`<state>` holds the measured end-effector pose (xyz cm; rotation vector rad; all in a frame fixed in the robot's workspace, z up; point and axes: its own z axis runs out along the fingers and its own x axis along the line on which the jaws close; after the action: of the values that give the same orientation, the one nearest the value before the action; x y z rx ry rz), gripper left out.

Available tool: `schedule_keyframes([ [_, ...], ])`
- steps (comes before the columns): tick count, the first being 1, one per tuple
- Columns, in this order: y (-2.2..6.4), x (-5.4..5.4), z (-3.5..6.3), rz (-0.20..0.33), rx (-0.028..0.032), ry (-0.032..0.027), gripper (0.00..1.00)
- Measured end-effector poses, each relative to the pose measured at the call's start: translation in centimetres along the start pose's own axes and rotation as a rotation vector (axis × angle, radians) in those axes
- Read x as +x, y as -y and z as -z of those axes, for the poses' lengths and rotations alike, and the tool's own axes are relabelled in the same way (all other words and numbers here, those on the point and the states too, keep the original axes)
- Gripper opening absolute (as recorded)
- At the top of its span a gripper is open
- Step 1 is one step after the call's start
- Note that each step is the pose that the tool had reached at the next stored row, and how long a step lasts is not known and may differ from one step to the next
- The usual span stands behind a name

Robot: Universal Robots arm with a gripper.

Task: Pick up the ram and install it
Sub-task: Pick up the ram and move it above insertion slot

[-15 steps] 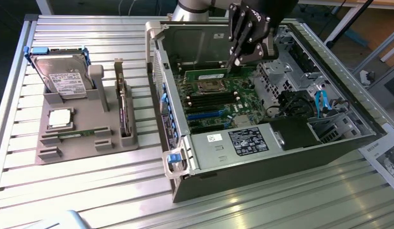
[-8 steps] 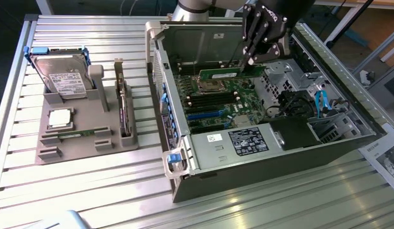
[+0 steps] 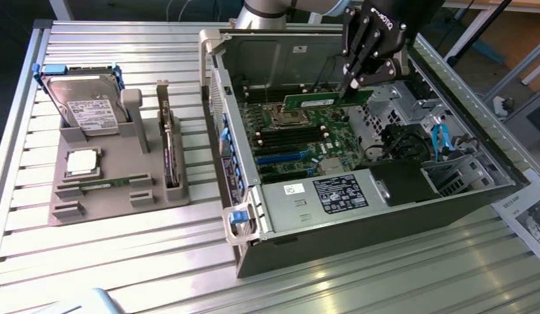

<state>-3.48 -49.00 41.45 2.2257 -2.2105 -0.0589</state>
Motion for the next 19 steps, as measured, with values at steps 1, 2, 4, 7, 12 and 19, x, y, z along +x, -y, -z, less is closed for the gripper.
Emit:
schedule_keyframes([
  [1,0.00,0.0,0.00,0.000,0.0000,0.0000,0.12],
  [2,0.00,0.0,0.00,0.000,0.0000,0.0001,0.12],
  [4,0.02,0.0,-0.01,0.000,0.0000,0.0001,0.12],
  [7,0.04,0.0,-0.14,0.000,0.0000,0.0007,0.12],
  [12,0.14,0.0,-0.85,0.000,0.0000,0.0021,0.12],
  [19,0.40,0.0,-1.83,0.000,0.0000,0.0022,0.12],
])
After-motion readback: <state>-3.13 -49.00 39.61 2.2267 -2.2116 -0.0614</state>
